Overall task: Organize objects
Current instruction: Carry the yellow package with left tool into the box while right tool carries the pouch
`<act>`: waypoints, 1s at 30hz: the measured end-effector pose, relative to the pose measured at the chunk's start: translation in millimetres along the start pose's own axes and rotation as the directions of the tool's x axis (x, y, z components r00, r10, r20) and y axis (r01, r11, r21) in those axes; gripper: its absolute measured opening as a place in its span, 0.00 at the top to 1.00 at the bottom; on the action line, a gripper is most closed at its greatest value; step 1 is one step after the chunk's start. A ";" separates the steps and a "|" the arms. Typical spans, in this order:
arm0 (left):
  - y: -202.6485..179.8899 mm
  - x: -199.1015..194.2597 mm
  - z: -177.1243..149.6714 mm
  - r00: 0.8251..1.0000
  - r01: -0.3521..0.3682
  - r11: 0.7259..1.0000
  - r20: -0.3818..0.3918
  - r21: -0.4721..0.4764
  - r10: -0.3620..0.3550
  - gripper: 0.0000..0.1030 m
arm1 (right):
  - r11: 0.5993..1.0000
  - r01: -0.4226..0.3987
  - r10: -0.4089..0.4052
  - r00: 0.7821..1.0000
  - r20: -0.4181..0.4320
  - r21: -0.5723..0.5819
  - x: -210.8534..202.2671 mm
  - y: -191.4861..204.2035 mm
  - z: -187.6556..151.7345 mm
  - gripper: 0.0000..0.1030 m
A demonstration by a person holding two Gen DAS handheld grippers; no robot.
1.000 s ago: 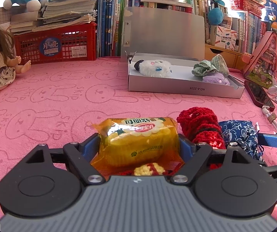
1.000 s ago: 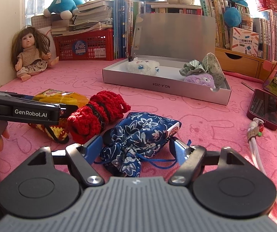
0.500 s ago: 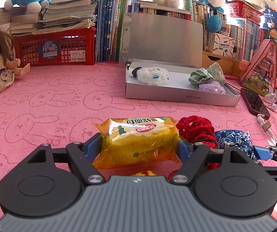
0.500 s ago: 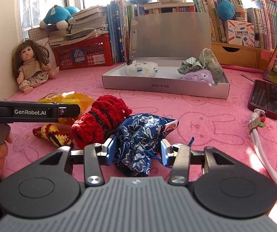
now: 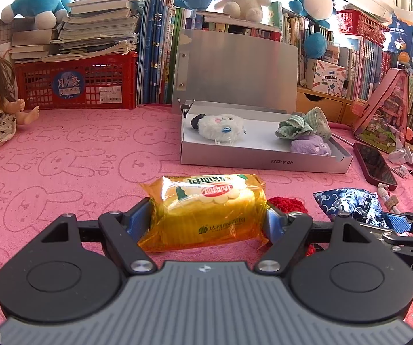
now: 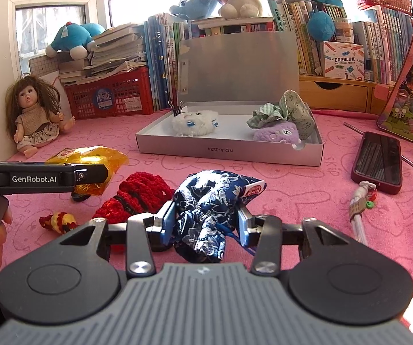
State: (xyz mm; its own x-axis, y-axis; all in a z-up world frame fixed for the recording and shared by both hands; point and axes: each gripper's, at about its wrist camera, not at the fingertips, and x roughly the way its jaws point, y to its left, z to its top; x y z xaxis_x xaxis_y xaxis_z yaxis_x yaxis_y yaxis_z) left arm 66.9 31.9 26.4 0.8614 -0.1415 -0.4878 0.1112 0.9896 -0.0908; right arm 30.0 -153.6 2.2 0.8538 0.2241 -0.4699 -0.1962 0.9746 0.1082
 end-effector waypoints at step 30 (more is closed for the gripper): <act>-15.8 83.2 91.2 0.994 0.093 0.996 -0.049 -0.018 -0.093 0.21 | 0.976 0.102 -0.083 0.991 -0.107 0.193 74.2 -90.2 92.0 0.54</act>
State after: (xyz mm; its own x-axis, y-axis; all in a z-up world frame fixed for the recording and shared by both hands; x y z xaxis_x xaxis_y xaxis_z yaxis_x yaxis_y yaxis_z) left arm 181.9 6.7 66.4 0.8218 -0.2344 -0.5193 0.1817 0.9717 -0.1510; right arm 155.5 -224.8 38.2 0.8105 0.1414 -0.5684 -0.0113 0.9740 0.2262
